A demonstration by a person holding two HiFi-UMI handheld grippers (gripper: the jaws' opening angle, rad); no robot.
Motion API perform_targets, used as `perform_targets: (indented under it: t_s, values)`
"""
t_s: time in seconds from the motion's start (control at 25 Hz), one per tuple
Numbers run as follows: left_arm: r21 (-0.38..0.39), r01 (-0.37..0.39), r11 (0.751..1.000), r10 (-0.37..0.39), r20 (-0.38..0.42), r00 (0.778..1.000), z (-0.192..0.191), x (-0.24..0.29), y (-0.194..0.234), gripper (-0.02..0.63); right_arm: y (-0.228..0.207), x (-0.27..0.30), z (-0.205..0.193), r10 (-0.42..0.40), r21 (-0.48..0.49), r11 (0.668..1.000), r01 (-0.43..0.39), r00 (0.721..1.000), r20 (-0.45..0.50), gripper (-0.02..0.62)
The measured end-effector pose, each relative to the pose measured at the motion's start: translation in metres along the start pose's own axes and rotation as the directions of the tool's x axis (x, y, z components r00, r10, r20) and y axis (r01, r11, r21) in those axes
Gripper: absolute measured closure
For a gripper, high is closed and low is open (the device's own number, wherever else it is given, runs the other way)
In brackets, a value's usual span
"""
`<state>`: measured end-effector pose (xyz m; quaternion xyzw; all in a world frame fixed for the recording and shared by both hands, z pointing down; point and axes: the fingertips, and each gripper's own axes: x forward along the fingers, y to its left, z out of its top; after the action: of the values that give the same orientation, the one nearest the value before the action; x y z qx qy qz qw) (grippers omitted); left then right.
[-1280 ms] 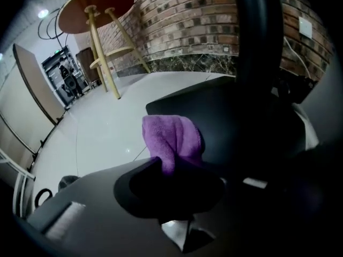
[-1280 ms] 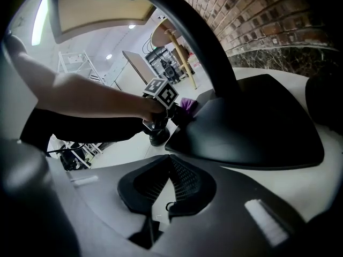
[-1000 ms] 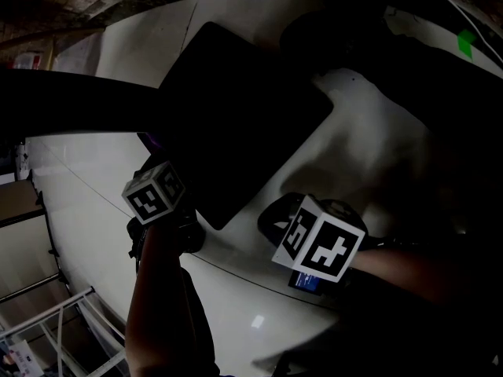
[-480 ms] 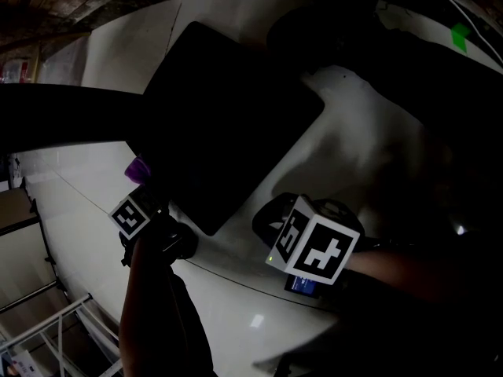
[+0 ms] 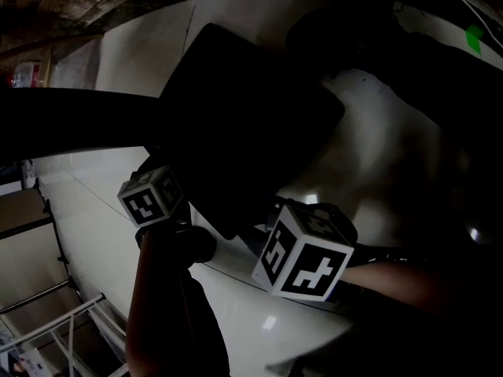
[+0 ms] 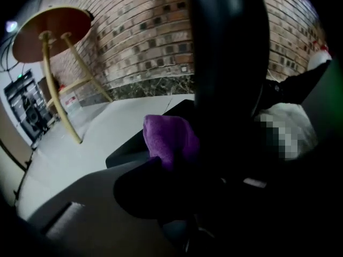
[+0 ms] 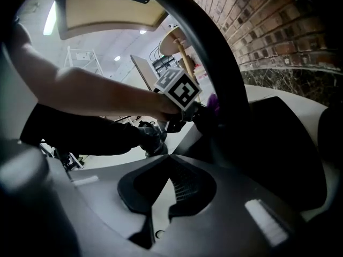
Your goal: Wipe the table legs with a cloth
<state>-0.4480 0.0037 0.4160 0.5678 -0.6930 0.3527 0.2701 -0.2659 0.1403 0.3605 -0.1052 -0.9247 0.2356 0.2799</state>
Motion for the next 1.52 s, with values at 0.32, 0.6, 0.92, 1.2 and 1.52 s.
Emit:
perform_targets:
  t_s: [0.32, 0.6, 0.92, 1.2, 1.52]
  values:
    - [-0.074, -0.221, 0.972, 0.215, -0.088, 0.973, -0.051, 0.002, 0.061, 0.532, 0.009, 0.005, -0.027, 0.015, 0.004, 1.0, -0.015, 0.998, -0.058, 0.592]
    - [-0.213, -0.326, 0.921, 0.287, -0.192, 0.938, -0.1, 0.002, 0.109, 0.532, 0.006, 0.005, -0.028, 0.021, 0.036, 0.999, -0.02, 0.999, -0.044, 0.592]
    - [0.211, -0.076, 0.975, 0.048, 0.132, 0.99, -0.004, 0.017, 0.046, 0.538, 0.002, 0.004, -0.017, 0.028, 0.09, 0.996, -0.028, 1.0, 0.001, 0.594]
    - [-0.155, -0.28, 0.947, 0.278, -0.035, 0.96, -0.043, 0.039, 0.133, 0.535, 0.004, 0.002, -0.016, 0.054, 0.139, 0.989, -0.056, 0.998, 0.014, 0.592]
    - [-0.255, -0.31, 0.916, 0.28, -0.147, 0.949, -0.066, 0.032, 0.14, 0.537, -0.011, 0.001, -0.026, 0.025, 0.227, 0.974, -0.025, 1.0, 0.004, 0.592]
